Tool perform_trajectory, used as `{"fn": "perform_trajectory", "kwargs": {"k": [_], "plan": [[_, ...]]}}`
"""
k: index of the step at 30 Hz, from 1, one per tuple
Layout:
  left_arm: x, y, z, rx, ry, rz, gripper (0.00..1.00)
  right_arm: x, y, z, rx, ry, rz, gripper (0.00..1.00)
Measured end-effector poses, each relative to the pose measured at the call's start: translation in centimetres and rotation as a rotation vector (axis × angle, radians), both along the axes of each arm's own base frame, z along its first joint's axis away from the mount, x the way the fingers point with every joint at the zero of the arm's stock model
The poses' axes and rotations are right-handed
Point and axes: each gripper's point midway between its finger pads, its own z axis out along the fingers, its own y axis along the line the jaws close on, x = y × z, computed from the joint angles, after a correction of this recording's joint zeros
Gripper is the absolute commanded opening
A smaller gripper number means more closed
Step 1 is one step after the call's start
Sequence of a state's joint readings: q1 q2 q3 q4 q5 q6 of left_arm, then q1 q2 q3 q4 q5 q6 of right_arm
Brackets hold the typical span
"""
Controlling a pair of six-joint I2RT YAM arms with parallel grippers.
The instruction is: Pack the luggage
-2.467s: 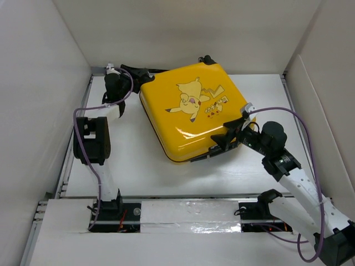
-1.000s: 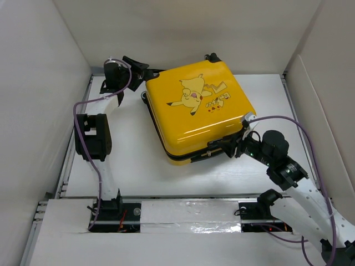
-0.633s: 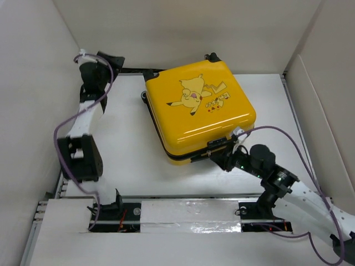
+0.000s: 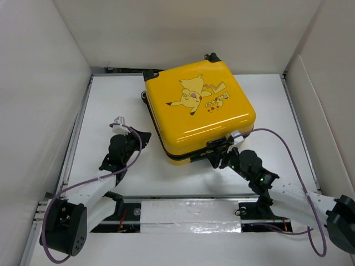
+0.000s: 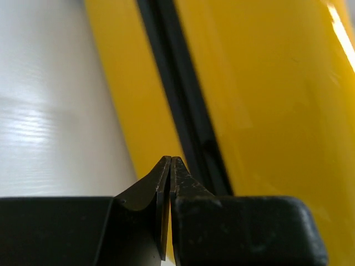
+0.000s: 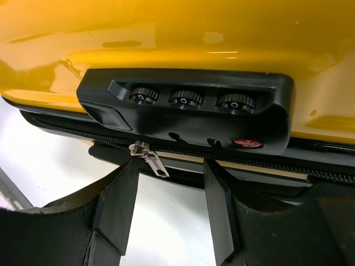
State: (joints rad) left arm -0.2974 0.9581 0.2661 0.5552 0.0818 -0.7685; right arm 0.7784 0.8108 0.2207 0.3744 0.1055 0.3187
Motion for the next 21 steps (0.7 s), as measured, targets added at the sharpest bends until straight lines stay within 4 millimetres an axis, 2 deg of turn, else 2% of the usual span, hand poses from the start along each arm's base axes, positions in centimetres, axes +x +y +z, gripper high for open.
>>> {"fn": "perform_trajectory", "kwargs": {"k": [3, 5, 7, 10, 15, 19, 20, 21], "plan": [[-0.4, -1.4, 0.9, -0.014, -0.041, -0.074, 0.01, 0.3, 0.4, -0.2, 0.003, -0.001, 0.005, 0.52], [-0.7, -2.6, 0.7, -0.014, -0.045, -0.125, 0.01, 0.6, 0.8, 0.2, 0.021, -0.018, 0.01, 0.47], [-1.1, -3.8, -0.2, 0.001, -0.031, -0.165, 0.01, 0.7, 1.0, -0.1, 0.024, -0.016, 0.011, 0.36], [-0.6, -4.6, -0.2, 0.02, -0.052, -0.166, 0.01, 1.0, 1.2, -0.3, 0.038, -0.017, 0.006, 0.3], [0.3, -5.1, -0.1, 0.032, -0.075, -0.14, 0.01, 1.5, 1.6, -0.2, 0.065, -0.032, 0.002, 0.35], [0.5, -5.2, 0.0, 0.038, -0.081, -0.13, 0.01, 1.2, 2.4, 0.0, 0.079, -0.042, 0.025, 0.46], [0.5, -5.2, 0.0, 0.038, -0.082, -0.128, 0.01, 1.2, 2.5, 0.0, 0.08, -0.045, 0.028, 0.46], [0.5, -5.2, 0.0, 0.04, -0.082, -0.126, 0.01, 1.1, 2.5, 0.1, 0.08, -0.047, 0.031, 0.42]]}}
